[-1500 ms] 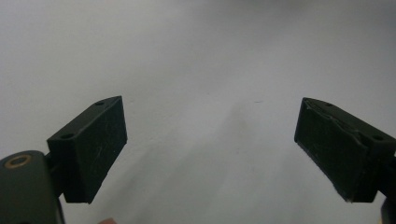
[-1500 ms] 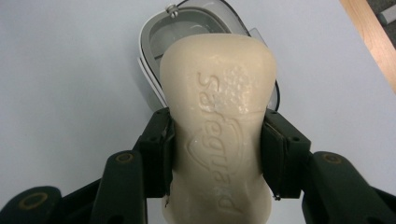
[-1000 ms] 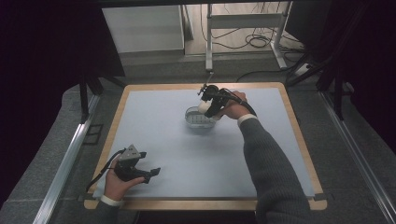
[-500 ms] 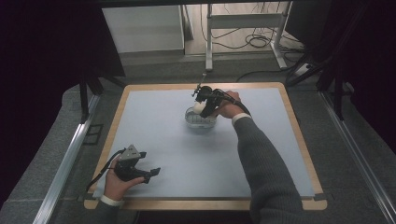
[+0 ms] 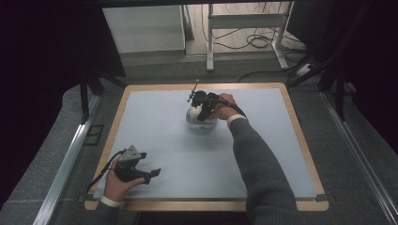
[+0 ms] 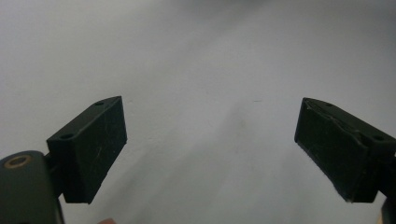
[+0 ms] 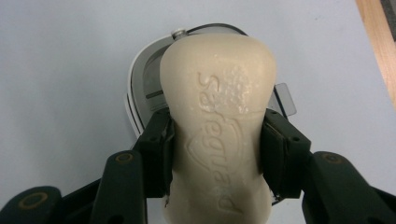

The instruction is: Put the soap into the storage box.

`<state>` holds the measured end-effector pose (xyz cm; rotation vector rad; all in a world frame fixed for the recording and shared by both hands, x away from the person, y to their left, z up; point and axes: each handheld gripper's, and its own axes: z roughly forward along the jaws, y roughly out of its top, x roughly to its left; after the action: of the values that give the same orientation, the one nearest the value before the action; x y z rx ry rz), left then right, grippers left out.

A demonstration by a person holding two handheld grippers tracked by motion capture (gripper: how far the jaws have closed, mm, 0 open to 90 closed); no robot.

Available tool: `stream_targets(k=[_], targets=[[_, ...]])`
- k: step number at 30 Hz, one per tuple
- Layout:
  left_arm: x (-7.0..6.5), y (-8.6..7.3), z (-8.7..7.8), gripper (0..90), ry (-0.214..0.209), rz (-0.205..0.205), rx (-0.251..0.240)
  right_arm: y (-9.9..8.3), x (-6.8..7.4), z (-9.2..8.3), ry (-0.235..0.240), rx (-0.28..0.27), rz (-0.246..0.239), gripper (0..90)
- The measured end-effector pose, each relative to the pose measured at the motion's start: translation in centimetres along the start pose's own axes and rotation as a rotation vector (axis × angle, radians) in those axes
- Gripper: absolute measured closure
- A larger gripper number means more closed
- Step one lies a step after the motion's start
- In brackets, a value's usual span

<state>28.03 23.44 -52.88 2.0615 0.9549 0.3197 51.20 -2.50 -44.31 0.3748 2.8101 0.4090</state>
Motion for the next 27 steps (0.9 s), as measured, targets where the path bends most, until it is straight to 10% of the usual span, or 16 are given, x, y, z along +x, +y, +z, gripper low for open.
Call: stream_targets(k=[12, 27], targets=[[0.0, 0.0, -0.1, 9.7, -0.001, -0.001, -0.002, -0.2, -0.3, 1.0, 0.012, 0.016, 0.044, 44.7], [-0.2, 0.2, 0.0, 9.7, 0.006, 0.02, 0.003, -3.0, 0.8, -3.6, -0.039, -0.228, 0.261, 35.4]])
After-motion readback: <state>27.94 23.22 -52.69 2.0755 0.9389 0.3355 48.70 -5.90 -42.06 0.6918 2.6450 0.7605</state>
